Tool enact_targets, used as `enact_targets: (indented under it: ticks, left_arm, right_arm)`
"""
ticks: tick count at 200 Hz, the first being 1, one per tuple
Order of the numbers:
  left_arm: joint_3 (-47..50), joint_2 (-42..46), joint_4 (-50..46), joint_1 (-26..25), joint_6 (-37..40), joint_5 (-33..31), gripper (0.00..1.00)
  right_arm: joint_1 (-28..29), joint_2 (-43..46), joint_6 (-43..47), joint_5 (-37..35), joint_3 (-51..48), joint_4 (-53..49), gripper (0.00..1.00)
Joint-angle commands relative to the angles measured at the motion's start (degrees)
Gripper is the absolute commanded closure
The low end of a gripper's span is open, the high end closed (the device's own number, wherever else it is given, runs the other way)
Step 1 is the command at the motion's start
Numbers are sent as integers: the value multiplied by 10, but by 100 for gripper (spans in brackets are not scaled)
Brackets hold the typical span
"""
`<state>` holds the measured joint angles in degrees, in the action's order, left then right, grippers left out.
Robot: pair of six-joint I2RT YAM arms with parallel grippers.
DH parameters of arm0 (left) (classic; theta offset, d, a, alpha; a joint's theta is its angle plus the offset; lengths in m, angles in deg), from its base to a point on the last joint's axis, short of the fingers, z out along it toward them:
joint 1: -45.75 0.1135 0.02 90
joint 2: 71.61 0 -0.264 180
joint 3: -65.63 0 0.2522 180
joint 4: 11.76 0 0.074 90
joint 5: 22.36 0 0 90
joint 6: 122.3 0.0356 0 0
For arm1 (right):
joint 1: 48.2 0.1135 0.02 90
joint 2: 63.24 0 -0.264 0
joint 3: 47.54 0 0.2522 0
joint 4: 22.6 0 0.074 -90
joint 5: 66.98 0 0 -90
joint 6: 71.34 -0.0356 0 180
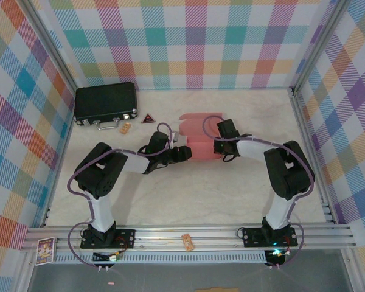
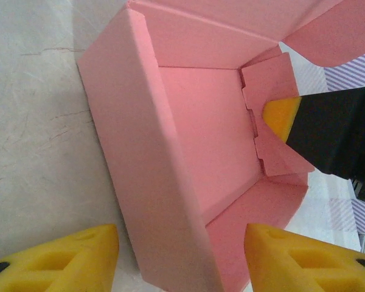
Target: Fold the paper box
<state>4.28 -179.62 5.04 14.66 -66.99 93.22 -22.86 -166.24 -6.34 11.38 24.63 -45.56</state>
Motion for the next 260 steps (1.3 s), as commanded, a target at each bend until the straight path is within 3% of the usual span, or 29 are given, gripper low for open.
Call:
enact_targets:
  ticks: [1,134,260]
  left_arm:
    - [-11,-13,16,-5,-3,18,44]
    - [-12,-14,14,-5,-2,17,45]
    - [-10,-15,17,-5,-6,14,45]
  right_arm:
    - [8,-33,12,-40,8,-61,87]
    - [51,-104,33,-136,87,-158,90]
    - [70,-129,29,-150,91,-164,86]
